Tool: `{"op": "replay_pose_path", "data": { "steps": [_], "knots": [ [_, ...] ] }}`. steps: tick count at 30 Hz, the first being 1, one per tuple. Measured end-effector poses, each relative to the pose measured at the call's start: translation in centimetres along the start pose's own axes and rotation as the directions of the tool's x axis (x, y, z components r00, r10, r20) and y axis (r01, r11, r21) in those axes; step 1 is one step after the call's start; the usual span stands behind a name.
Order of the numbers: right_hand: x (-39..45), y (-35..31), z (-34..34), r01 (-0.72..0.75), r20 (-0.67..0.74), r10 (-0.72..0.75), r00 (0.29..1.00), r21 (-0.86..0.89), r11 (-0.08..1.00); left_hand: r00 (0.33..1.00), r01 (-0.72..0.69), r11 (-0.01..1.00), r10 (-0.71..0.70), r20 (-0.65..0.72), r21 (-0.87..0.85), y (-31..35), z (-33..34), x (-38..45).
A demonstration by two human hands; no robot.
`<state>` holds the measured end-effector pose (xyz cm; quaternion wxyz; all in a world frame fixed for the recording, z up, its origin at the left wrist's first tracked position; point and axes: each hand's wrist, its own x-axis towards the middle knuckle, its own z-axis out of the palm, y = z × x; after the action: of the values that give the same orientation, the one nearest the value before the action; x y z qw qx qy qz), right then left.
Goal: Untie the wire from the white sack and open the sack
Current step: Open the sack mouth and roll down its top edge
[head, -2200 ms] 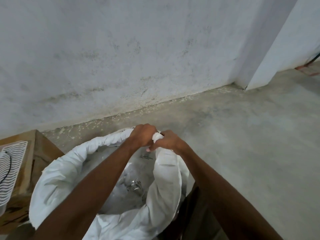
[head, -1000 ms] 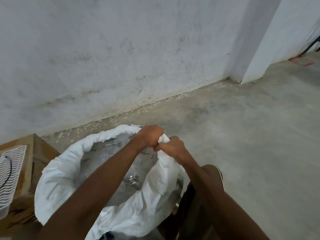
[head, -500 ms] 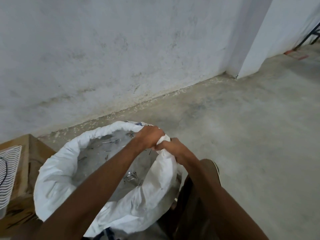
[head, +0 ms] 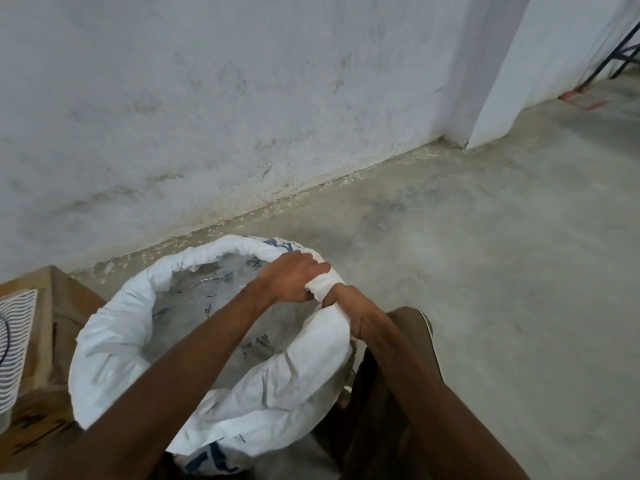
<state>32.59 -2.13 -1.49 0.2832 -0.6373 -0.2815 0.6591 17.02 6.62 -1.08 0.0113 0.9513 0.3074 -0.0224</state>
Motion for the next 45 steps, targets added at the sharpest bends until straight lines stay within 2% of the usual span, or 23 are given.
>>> {"op": "replay_pose_path", "data": {
  "steps": [1, 3, 6, 8, 9, 12, 14, 16, 18, 20, 22, 24, 27, 29, 32, 34, 36, 38, 40, 42, 45],
  "knots": [
    [-0.3, 0.2, 0.3, -0.006, 0.030, 0.006, 1.000, 0.018, 1.000, 0.995, 0.076, 0.997, -0.077, 0.068, 0.012, 0.4, -0.3, 0.3],
    [-2.2, -0.2, 1.5, 0.026, -0.057, -0.025, 0.998, 0.006, 1.000, 0.948, 0.212, 0.975, -0.223, 0.227, 0.073, 0.8, -1.1, 1.6],
    [-3.0, 0.8, 2.8, 0.088, -0.318, -0.099, 0.943, -0.050, 0.995, 0.945, 0.184, 0.968, -0.222, 0.241, 0.170, 0.7, -2.5, 2.8],
    [-3.1, 1.4, 4.0, 0.070, -0.367, -0.099, 0.925, -0.091, 0.993, 0.944, 0.181, 0.966, -0.223, 0.244, 0.185, 0.8, -3.1, 3.4],
    [-3.4, 1.4, 4.4, 0.059, -0.377, -0.075, 0.923, -0.054, 0.997, 0.944, 0.181, 0.968, -0.220, 0.248, 0.171, 0.9, -3.3, 3.6],
    [-3.3, 1.0, 4.5, 0.024, -0.388, 0.044, 0.921, 0.169, 0.985, 0.961, 0.202, 0.979, -0.195, 0.197, -0.014, 0.9, -4.1, 2.1],
    [-3.0, 0.8, 4.5, 0.024, -0.352, 0.083, 0.932, 0.288, 0.957, 0.971, 0.238, 0.948, -0.232, 0.056, -0.211, 0.8, -4.5, -0.5],
    [-2.2, 1.0, 4.5, 0.051, -0.301, 0.077, 0.950, 0.394, 0.918, 0.947, 0.243, 0.874, -0.307, -0.090, -0.420, 1.5, -5.0, -3.8],
    [-1.4, 1.2, 5.0, 0.143, -0.249, -0.012, 0.969, 0.515, 0.845, 0.932, 0.230, 0.756, -0.353, -0.085, -0.613, 3.4, -5.1, -7.3],
    [-0.3, 1.4, 5.4, 0.196, -0.168, -0.114, 0.979, 0.642, 0.741, 0.943, 0.244, 0.676, -0.333, 0.007, -0.695, 5.5, -4.9, -10.5],
    [-2.3, 0.3, 6.0, 0.196, -0.083, -0.200, 0.976, 0.730, 0.655, 0.944, 0.274, 0.734, -0.330, 0.027, -0.622, 7.4, -3.7, -12.7],
    [-3.6, 0.5, 6.1, 0.198, -0.090, -0.193, 0.977, 0.719, 0.666, 0.924, 0.321, 0.770, -0.382, 0.005, -0.552, 8.7, -2.1, -13.6],
    [-5.3, 1.3, 5.9, 0.196, -0.143, -0.136, 0.980, 0.648, 0.736, 0.873, 0.346, 0.741, -0.479, -0.091, -0.576, 9.5, -0.5, -13.4],
    [-6.0, 1.6, 5.8, 0.193, -0.181, -0.108, 0.978, 0.563, 0.804, 0.849, 0.346, 0.766, -0.501, -0.166, -0.541, 9.6, 0.0, -13.3],
    [-7.8, 1.5, 6.3, 0.094, -0.228, 0.003, 0.974, 0.414, 0.906, 0.821, 0.359, 0.812, -0.509, -0.257, -0.461, 9.8, 0.7, -13.4],
    [-8.0, 1.6, 6.7, 0.058, -0.160, 0.018, 0.987, 0.454, 0.889, 0.835, 0.351, 0.869, -0.459, -0.305, -0.348, 10.7, 1.1, -13.7],
    [-4.7, 2.6, 6.7, 0.046, -0.133, 0.020, 0.991, 0.479, 0.876, 0.845, 0.323, 0.901, -0.413, -0.340, -0.291, 11.4, 1.2, -14.4],
    [-3.1, 3.2, 6.7, 0.036, -0.053, -0.011, 0.999, 0.503, 0.863, 0.829, 0.325, 0.888, -0.433, -0.354, -0.326, 11.9, 0.9, -15.4],
    [-6.6, 2.2, 7.3, 0.077, -0.112, -0.017, 0.994, 0.555, 0.828, 0.799, 0.386, 0.845, -0.507, -0.324, -0.370, 12.4, 0.5, -16.7],
    [-8.8, 1.6, 7.4, 0.097, -0.167, 0.006, 0.986, 0.605, 0.791, 0.812, 0.442, 0.867, -0.496, -0.308, -0.231, 12.7, 0.6, -18.0],
    [-9.0, 2.6, 7.1, -0.002, -0.047, 0.044, 0.998, 0.658, 0.753, 0.862, 0.429, 0.902, -0.426, -0.275, -0.053, 12.5, 1.4, -19.6]
  ]
}}
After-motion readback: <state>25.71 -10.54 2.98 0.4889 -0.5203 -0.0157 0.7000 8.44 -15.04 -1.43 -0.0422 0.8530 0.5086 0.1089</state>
